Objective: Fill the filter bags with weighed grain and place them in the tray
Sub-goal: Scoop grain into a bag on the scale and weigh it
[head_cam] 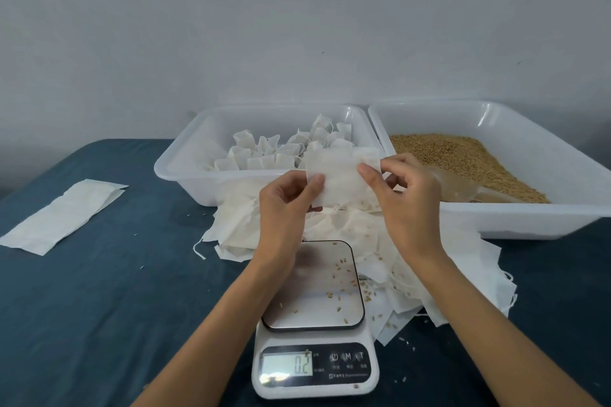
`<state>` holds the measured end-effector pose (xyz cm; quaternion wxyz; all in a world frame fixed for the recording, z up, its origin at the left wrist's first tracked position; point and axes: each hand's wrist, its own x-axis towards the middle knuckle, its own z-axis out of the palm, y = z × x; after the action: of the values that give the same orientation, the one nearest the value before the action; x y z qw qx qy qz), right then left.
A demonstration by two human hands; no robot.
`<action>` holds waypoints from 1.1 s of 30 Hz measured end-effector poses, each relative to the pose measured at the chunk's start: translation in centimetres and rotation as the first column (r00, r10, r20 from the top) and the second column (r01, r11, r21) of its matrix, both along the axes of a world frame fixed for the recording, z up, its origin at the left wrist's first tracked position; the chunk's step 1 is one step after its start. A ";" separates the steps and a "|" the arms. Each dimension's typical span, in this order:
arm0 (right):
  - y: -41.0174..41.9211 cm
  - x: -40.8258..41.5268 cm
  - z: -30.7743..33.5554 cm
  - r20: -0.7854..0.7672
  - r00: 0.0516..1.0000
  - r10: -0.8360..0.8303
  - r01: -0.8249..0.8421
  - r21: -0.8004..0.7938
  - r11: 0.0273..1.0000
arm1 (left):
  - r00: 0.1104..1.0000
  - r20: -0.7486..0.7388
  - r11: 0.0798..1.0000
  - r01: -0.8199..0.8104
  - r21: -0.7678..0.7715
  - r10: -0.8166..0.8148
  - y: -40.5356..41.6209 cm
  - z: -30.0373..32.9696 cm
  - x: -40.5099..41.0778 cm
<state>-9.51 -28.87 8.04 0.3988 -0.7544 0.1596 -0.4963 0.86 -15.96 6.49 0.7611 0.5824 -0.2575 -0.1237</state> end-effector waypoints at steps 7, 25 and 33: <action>-0.1 0.1 -0.3 -0.009 0.999 0.041 -0.041 0.014 0.999 | 0.998 0.046 0.999 -0.043 0.013 0.042 0.0 0.3 -0.2; 0.3 -0.3 0.5 0.021 0.951 0.307 -0.308 0.032 0.951 | 0.997 -0.065 0.999 -0.050 -0.016 0.049 0.4 0.6 -0.2; 0.2 -0.4 0.1 0.025 0.954 0.298 -0.298 -0.010 0.955 | 0.999 -0.030 0.999 -0.029 -0.042 0.028 0.7 0.7 0.1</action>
<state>-9.90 -28.64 8.11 0.4688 -0.7645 0.0373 -0.4408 0.91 -15.26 7.19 0.7787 0.5677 -0.2405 -0.1159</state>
